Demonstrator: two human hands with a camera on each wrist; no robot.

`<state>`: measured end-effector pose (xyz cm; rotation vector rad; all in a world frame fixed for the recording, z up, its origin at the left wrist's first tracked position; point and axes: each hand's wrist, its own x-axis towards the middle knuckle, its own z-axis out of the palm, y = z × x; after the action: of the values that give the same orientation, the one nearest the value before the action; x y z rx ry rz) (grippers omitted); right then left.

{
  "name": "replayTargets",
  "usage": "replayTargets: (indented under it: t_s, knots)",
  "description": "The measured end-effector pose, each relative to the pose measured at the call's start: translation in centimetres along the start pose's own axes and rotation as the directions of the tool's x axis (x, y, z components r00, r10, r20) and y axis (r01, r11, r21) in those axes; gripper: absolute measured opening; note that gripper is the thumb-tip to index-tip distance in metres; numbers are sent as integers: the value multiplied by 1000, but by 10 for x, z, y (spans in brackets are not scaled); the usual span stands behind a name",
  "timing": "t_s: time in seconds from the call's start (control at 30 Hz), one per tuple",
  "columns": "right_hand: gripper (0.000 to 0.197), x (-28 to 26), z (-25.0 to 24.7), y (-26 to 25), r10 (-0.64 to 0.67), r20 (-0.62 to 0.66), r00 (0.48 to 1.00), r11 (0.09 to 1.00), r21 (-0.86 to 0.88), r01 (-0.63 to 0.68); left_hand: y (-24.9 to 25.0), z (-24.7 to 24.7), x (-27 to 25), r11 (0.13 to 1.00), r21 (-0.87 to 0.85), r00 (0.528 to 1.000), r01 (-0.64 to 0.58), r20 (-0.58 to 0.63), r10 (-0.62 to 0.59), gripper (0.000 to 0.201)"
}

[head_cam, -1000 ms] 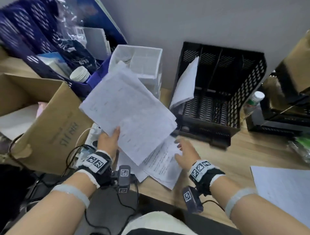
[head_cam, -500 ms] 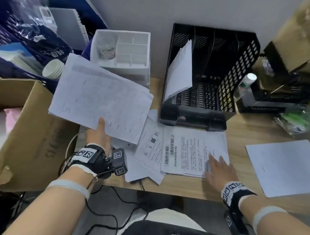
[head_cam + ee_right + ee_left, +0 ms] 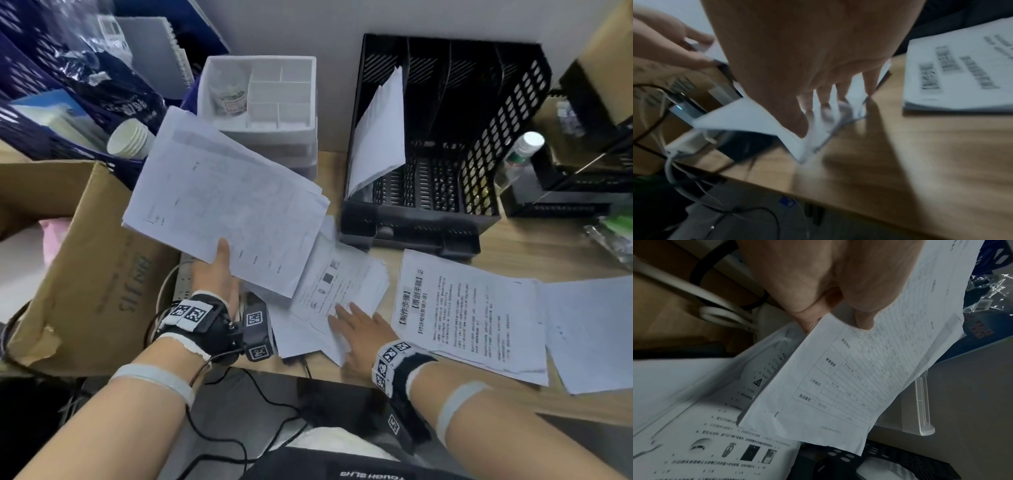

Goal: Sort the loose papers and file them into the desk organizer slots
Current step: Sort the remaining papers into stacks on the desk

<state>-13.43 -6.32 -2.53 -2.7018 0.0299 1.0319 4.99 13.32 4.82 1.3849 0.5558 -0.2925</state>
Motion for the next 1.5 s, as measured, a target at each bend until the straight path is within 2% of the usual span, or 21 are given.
replayTargets:
  t_s: [0.1,0.2,0.3,0.4,0.43,0.47,0.53,0.6,0.7,0.77,0.93,1.0,1.1,1.2,1.27,1.33,1.4,1.43,1.5]
  knots:
    - [81,-23,13,30,77,-27,997,996,-34,-78,0,-4,1,1000,-9,1000,11,-20,-11,24]
    - [69,-52,25,69,223,-74,972,974,-19,-225,-2,-3,0,999,-35,999,9,-37,-10,26]
    - [64,-77,35,106,417,-114,902,908,26,-417,-5,-3,-3,999,-38,999,23,-44,-25,34]
    - [73,-86,37,123,553,-95,828,833,56,-550,-9,-4,-3,999,-40,998,24,-53,-26,38]
    - [78,-85,36,122,555,-107,825,832,69,-550,-11,-3,-3,999,-46,998,22,-52,-24,39]
    - [85,-82,35,117,515,-134,847,857,83,-508,-12,-3,-4,999,-47,998,18,-52,-20,41]
    - [99,-76,36,98,329,-170,929,943,100,-316,-15,-3,-6,1000,-11,998,14,-57,-14,46]
    - [113,-70,40,75,144,-113,983,989,29,-142,-18,-4,-7,1000,8,998,13,-55,-13,48]
    - [124,-60,49,54,69,-2,998,988,-136,-69,-22,-6,-10,999,-14,998,31,-50,-32,49]
    - [120,-54,50,44,87,19,996,979,-185,-82,-25,-8,-13,999,-17,998,47,-32,-47,49]
    - [101,-56,35,26,111,51,992,982,-161,-102,-31,-10,-20,999,-20,999,41,-17,-41,46]
    - [103,-61,27,23,84,62,995,986,-147,-74,-32,-11,-23,999,-21,999,33,-11,-33,43]
    - [103,-61,21,25,79,-2,997,989,-126,-79,-33,-13,-25,999,-11,999,31,-6,-31,44]
    - [77,-64,14,31,131,-66,989,990,-49,-134,-36,-14,-28,999,-9,999,34,2,-33,47]
    - [59,-66,4,34,119,-165,979,993,9,-119,-37,-14,-30,1000,-5,999,30,22,-30,46]
    - [54,-66,-9,41,79,-292,953,996,-15,-87,-39,-14,-31,1000,-4,999,27,44,-26,44]
    - [42,-67,-27,47,86,-432,898,996,28,-82,-41,-16,-30,1000,14,998,19,54,-20,43]
    - [32,-70,-38,50,101,-522,847,993,100,-57,-42,-16,-30,1000,18,998,15,54,-16,42]
    - [17,-76,-59,57,159,-701,696,946,309,96,-45,-19,-27,999,54,1000,-4,31,3,40]
